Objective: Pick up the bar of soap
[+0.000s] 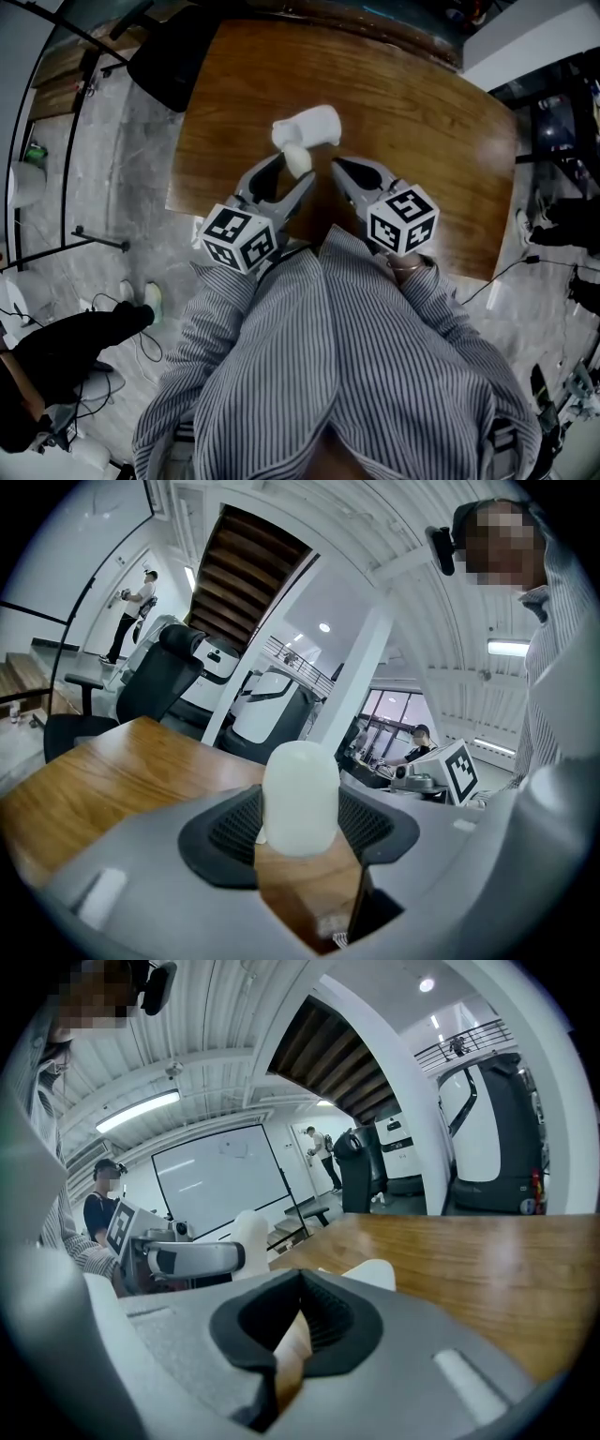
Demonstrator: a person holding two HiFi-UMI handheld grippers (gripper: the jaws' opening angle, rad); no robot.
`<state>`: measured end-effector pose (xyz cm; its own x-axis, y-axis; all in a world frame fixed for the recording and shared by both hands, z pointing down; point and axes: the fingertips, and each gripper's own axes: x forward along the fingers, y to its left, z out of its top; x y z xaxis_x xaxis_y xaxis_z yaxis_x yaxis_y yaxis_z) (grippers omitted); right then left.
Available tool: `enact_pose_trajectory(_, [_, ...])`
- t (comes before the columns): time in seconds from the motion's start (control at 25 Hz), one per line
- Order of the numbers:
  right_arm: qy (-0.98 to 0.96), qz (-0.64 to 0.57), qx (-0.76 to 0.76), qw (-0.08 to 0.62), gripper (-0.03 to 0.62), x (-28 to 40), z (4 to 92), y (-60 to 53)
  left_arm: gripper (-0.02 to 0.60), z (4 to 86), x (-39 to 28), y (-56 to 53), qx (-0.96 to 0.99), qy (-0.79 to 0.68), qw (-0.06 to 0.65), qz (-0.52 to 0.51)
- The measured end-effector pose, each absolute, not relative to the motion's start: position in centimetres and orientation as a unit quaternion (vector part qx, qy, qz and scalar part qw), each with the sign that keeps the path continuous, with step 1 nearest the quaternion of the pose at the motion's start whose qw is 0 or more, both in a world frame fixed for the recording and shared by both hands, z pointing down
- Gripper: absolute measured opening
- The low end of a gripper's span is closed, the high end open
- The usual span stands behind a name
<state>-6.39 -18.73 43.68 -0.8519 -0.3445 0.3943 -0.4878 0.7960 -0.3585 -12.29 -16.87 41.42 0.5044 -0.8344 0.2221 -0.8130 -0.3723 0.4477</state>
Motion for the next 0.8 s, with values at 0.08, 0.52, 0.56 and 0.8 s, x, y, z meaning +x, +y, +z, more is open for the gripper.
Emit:
enact_pose_trajectory(0.08, [-0.935, 0.228, 0.223, 0.157, 0.002, -6.36, 43.75, -18.69, 0.261, 41.54, -12.15, -16.84, 0.829, -0.495, 0.259, -0.019])
enact_pose_trajectory(0.52, [-0.935, 0.225, 0.219, 0.162, 0.002, -6.91, 43.77, -18.61, 0.261, 41.74, -12.07, -16.8, 0.829, -0.489, 0.269, -0.021])
enact_pose_trajectory(0.56, [-0.935, 0.225, 0.219, 0.162, 0.002, -6.96, 43.77, -18.63, 0.261, 41.75, -12.09, -16.84, 0.829, -0.489, 0.27, -0.021])
enact_pose_trajectory(0.8, [-0.935, 0.224, 0.222, 0.161, 0.002, -7.01, 43.64, -18.8, 0.261, 41.78, -12.37, -16.95, 0.83, -0.489, 0.268, -0.021])
